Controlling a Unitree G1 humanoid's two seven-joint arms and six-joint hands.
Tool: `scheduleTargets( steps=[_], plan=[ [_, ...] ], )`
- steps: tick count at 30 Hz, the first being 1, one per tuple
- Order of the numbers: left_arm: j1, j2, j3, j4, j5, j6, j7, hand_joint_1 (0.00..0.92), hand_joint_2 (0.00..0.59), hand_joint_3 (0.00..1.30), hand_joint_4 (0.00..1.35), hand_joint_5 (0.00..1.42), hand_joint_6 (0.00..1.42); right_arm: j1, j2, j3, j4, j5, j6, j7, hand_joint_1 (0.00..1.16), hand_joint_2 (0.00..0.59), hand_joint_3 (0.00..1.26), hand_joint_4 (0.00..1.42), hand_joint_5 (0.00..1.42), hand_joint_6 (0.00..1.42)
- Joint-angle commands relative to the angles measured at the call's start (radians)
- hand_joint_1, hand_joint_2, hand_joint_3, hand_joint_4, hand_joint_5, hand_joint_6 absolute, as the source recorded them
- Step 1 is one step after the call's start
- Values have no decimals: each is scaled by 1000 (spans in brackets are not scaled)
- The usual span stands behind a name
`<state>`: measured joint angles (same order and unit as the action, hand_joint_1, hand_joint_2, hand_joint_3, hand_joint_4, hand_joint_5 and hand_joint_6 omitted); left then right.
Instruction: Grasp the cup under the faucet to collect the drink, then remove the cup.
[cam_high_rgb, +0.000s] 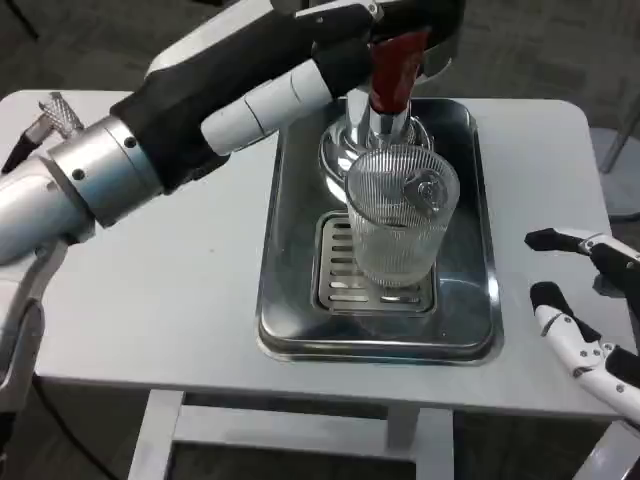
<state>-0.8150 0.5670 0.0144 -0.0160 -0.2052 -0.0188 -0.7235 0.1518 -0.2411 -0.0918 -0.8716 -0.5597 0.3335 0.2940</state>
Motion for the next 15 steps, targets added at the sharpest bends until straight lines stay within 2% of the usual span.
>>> scheduleTargets(
  steps=[1,15],
  plan=[
    [35,20,-47,8,44,-30,-49,0,20,186,117,201,254,14,1,-5,-14,10,-8,-12,453,489,291,187,108,230],
    [34,52,-101,15,156,-150,-52,0,17,174,96,186,254,6,2,-9,-14,17,2,-9,453,489,291,187,108,230]
  ],
)
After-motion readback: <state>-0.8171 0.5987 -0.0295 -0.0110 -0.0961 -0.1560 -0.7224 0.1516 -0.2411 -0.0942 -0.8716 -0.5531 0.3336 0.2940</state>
